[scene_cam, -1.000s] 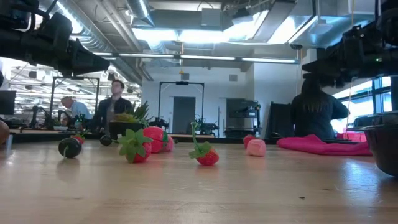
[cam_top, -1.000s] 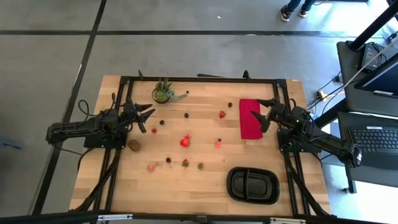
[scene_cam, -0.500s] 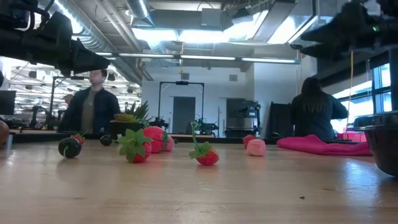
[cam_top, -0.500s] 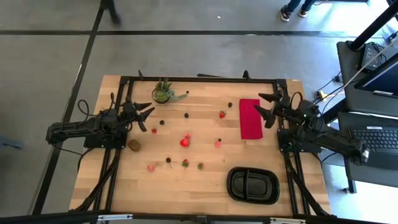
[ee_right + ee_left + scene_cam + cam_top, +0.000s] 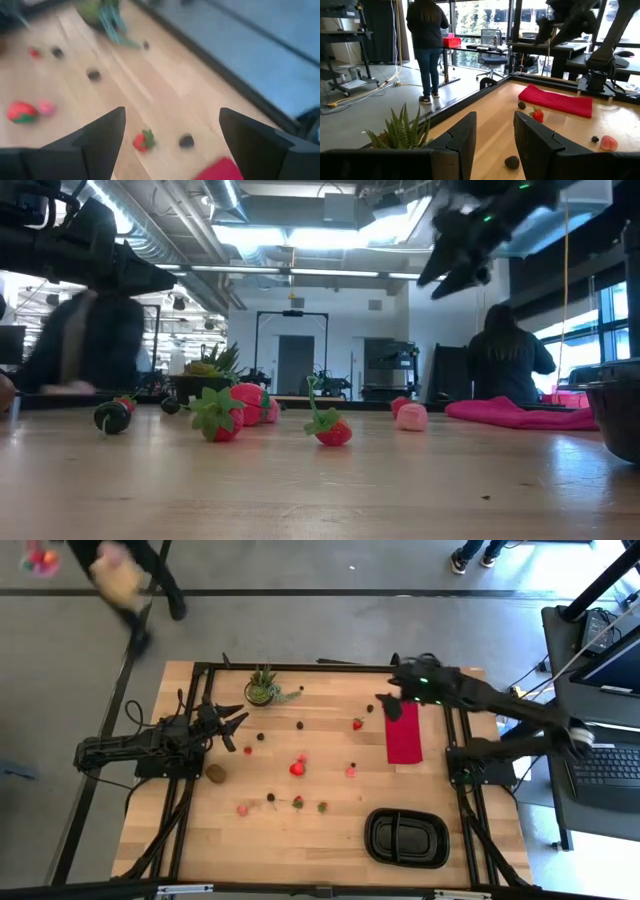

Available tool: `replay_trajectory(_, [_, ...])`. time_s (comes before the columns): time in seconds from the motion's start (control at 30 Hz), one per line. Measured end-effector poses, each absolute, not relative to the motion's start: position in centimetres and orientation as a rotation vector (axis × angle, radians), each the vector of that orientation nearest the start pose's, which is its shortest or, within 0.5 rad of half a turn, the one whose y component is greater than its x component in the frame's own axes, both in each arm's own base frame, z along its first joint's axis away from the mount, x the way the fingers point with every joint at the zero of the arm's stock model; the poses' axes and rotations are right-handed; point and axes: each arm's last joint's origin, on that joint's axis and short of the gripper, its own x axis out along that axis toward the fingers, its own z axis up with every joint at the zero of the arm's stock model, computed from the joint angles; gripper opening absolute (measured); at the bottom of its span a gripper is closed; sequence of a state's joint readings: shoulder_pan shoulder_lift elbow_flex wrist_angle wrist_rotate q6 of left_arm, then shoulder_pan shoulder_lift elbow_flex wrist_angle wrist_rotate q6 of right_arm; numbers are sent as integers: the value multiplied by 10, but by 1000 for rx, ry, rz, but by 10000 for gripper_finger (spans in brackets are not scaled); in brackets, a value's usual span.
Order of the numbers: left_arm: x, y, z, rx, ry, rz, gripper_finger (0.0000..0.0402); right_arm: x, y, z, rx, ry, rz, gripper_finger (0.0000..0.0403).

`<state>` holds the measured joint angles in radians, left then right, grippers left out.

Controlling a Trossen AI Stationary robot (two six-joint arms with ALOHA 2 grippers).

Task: Pick and placing Produce into tupperware
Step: Put the blackberry into the left of the black bin

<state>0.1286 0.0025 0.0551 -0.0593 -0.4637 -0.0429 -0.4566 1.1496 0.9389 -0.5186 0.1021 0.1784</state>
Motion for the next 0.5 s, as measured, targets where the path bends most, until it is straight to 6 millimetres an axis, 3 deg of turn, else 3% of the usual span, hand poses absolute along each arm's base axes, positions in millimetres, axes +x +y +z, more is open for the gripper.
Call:
replay_trajectory(0.2, [89,25,176,-69,-11,592,124,238,-133,266,332,934,-603,323])
replay_trajectory(0.5, [89,24,174,-71,4,592,124,242,-170,229,479,1062,-578,323])
